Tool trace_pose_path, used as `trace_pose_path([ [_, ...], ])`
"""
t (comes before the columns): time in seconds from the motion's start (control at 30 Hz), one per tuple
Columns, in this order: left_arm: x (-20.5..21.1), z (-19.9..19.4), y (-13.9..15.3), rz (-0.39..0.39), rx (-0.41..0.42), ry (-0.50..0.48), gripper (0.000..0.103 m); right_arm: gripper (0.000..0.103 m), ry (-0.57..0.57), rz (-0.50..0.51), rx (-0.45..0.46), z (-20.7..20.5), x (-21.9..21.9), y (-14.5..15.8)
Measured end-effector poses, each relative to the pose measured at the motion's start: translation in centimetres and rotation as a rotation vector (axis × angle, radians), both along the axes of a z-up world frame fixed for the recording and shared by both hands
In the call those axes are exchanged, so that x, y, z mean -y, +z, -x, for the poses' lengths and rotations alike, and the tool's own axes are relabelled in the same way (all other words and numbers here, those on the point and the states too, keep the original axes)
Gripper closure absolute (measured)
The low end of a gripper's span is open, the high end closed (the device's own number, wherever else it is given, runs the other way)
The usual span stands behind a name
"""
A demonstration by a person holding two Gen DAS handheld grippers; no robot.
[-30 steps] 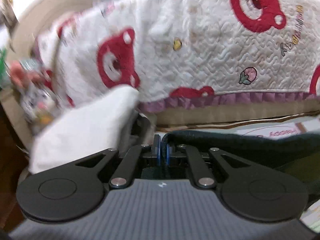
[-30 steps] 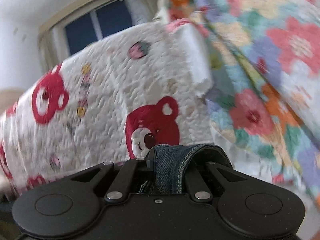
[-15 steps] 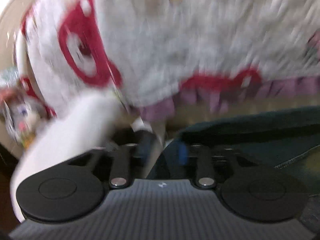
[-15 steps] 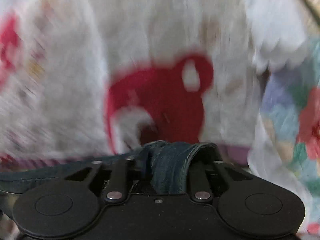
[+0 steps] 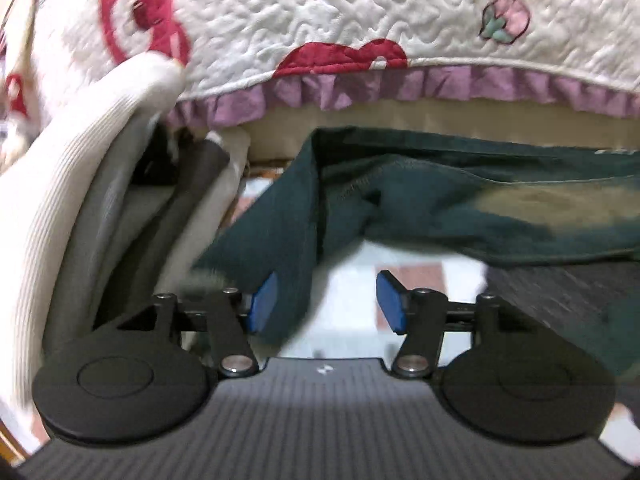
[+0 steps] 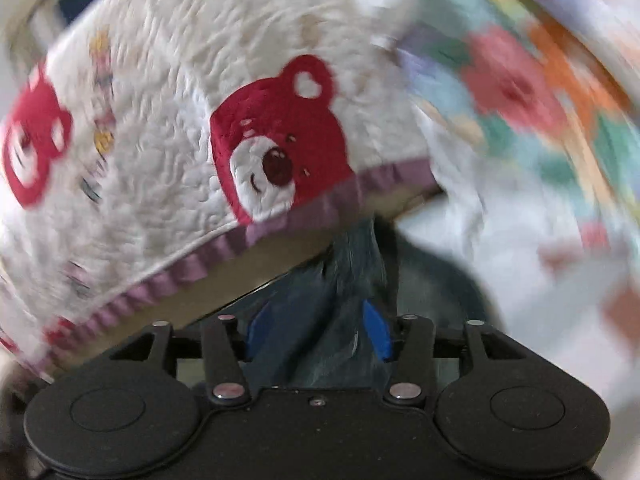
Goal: Fold clothes
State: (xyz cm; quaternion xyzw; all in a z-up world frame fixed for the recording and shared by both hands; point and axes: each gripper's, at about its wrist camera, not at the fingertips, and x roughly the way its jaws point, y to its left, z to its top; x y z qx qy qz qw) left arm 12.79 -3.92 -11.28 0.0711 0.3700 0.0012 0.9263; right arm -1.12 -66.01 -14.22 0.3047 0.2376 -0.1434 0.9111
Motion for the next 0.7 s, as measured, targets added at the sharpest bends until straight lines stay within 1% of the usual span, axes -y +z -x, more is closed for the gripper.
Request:
trace_pose_path([
  [0.07, -0.7, 3.1, 0.1, 0.054, 0.015, 0.014, 0.048, 0.046, -0.034, -0.101, 0.052, 4.5, -0.8, -1.8],
  [0.13, -1.1, 5.8, -0.4, 0.08, 0.024, 0.028, 0.048, 0.045, -0.083, -0.163, -0.048, 6.5, -1.0, -3.1],
  [0.17, -1.2, 6.9, -0.7, 0.085, 0.019, 0.035, 0.048, 0.045, -0.091, -0.169, -0.058, 7.2, -0.9, -2.9],
  [0.2, -1.3, 7.9, -1.1, 0.09, 0.014, 0.041, 0.048, 0.045, -0.103, -0.169, -0.031, 7.9, -0.8, -2.6],
  [0.27, -1.4, 9.7, -2.2, 0.103, -0.008, 0.048, 0.048, 0.045, -0.11, -0.214, 0.03, 8.5, -0.7, -2.7],
  [0.3, -1.4, 10.1, -2.7, 0.112, -0.026, 0.049, 0.048, 0.045, -0.1, -0.251, 0.043, 8.4, -0.6, -3.0],
  [0.37, -1.5, 10.8, -3.8, 0.128, -0.062, 0.053, 0.048, 0.045, -0.109, -0.294, 0.027, 7.9, -0.5, -3.7],
  [0.47, -1.9, 11.0, -4.7, 0.164, -0.086, 0.069, 0.048, 0.045, -0.143, -0.291, -0.05, 7.5, -0.7, -4.6],
  [0.6, -3.3, 10.7, -5.6, 0.288, -0.112, 0.109, 0.048, 0.045, -0.203, -0.311, -0.144, 7.8, -0.5, -5.9],
  [0.7, -4.3, 10.2, -6.6, 0.386, -0.148, 0.14, 0.048, 0.045, -0.269, -0.363, -0.187, 9.2, -0.1, -7.1],
])
